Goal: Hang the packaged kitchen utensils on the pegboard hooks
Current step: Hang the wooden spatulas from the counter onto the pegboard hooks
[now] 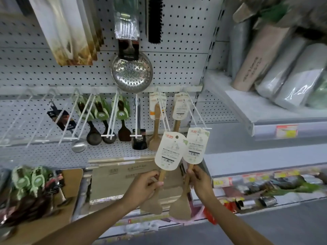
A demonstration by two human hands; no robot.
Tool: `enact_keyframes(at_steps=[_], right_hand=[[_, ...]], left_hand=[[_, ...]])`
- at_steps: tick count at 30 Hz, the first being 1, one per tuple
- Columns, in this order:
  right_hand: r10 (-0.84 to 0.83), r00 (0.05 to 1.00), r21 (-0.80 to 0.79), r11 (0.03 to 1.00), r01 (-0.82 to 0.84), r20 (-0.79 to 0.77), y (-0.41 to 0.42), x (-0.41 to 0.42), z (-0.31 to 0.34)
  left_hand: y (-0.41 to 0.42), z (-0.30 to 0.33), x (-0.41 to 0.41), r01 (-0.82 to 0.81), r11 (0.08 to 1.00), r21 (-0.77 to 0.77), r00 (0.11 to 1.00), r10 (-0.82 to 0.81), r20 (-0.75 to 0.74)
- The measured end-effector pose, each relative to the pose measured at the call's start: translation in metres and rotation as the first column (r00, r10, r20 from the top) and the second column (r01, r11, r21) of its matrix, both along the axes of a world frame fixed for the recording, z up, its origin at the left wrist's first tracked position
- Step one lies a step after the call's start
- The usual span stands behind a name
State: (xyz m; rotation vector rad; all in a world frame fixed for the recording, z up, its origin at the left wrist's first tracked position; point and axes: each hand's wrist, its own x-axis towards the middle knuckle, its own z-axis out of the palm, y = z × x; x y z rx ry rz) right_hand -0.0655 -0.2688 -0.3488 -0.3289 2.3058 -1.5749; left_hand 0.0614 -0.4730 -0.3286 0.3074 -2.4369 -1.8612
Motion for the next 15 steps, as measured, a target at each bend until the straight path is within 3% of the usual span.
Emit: enact_keyframes(at_steps=[9,15], right_hand=[[0.064,0.998,0.070,0.996,-0.064,0.004,-0.015,-0.049,-0.003],[0.085,0.995,0.001,0.996,-0.085,0.046,-0.037,-0.095,0.009]], left_hand=[[0.010,0.002,-0.015,-0.052,0.998,-0.029,0.998,0.053,0.030],[0.015,0.004,-0.017,-0.034,0.997,-0.068,0.999,0.034,0.000]])
